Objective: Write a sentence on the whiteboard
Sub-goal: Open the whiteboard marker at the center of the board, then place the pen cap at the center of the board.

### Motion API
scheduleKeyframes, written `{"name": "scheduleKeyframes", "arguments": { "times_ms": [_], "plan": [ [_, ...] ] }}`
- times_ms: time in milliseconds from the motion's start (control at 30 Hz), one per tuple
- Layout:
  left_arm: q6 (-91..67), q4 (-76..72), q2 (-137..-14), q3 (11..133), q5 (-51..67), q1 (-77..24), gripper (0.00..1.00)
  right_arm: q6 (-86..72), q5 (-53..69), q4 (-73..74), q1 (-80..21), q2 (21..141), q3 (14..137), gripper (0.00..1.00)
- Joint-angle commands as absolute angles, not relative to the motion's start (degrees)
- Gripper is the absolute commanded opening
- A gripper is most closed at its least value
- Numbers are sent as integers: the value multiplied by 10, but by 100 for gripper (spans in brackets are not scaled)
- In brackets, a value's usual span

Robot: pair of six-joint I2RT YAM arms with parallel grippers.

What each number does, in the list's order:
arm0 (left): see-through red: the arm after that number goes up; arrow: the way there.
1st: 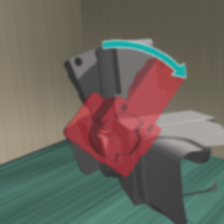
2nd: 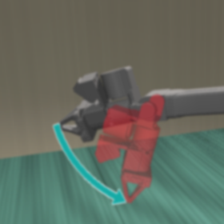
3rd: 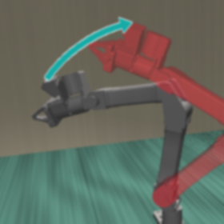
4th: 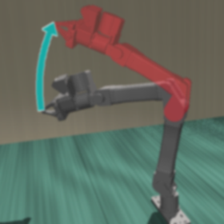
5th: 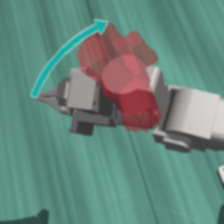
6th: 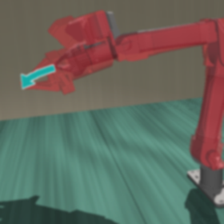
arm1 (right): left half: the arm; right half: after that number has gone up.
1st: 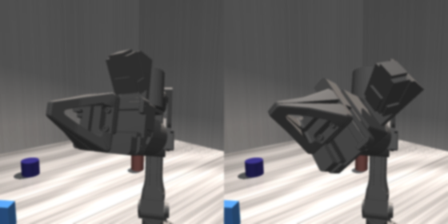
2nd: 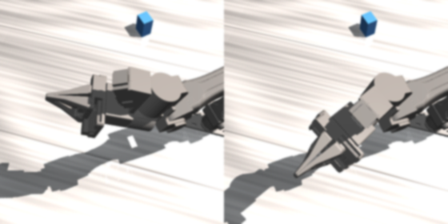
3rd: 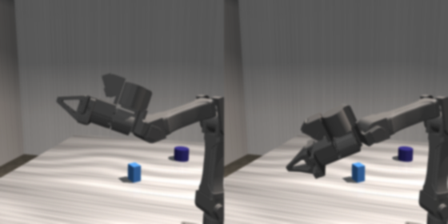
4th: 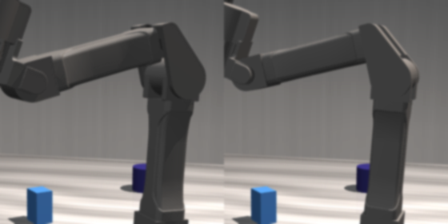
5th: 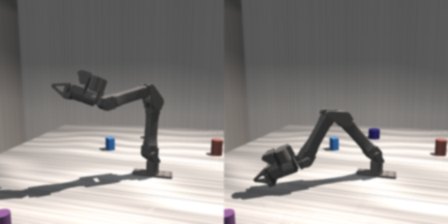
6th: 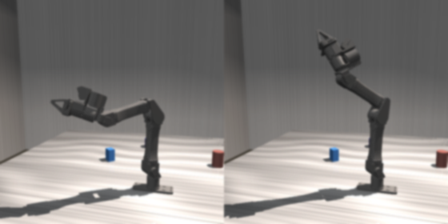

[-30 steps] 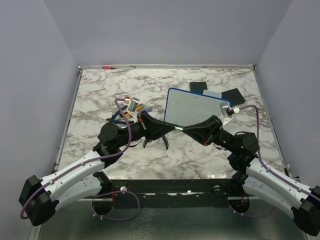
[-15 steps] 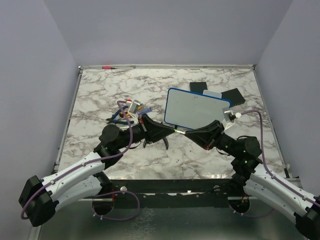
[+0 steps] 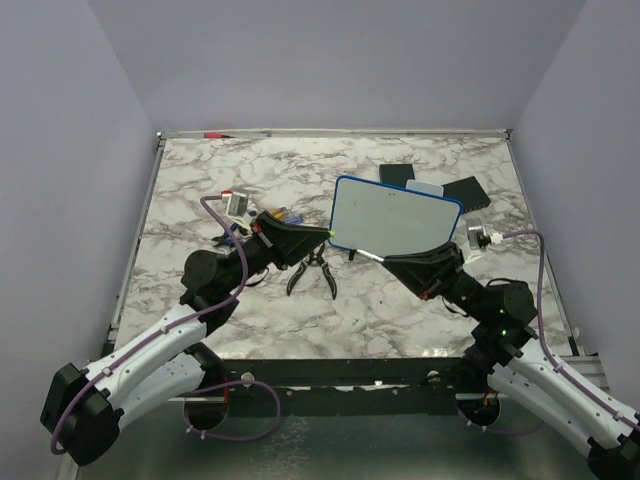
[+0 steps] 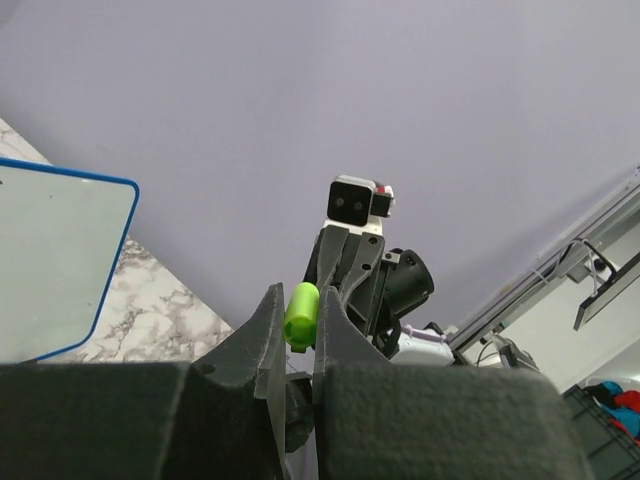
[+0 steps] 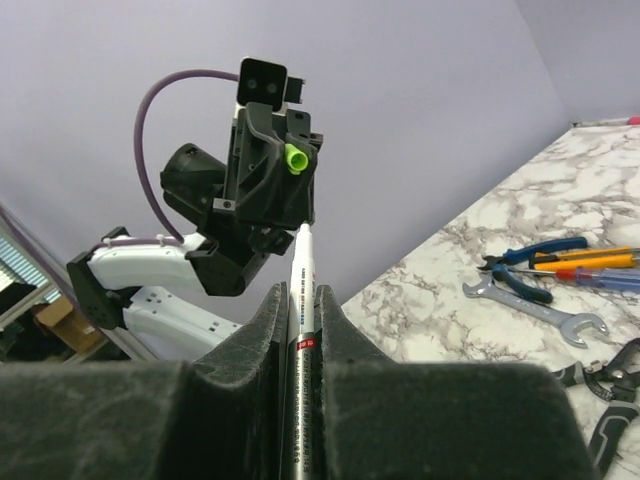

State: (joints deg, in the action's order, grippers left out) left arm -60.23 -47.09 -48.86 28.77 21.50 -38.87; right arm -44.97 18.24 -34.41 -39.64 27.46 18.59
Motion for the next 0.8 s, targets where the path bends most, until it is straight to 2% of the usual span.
{"name": "scheduleKeyframes", "arguments": {
  "times_ms": [0,67,200,333,467,767],
  "plan": [
    [-589,-472,-468,277,225,-373,0,-410,148,-271,-396,253,212,1],
    [-539,-409,-458,280,222,-372,0,-384,130,-209,-396,245,232,1],
    [-393,-185,-448,290,160,-386,0,-313,83,-92,-396,240,281,1],
    [-355,-112,-479,271,92,-470,0,-270,51,-31,-396,248,307,1],
    [-373,-94,-526,253,27,-563,0,-266,31,-27,-396,246,306,1],
    [-458,-171,-610,176,52,-630,0,-298,-21,-7,-396,236,285,1]
  ]
}}
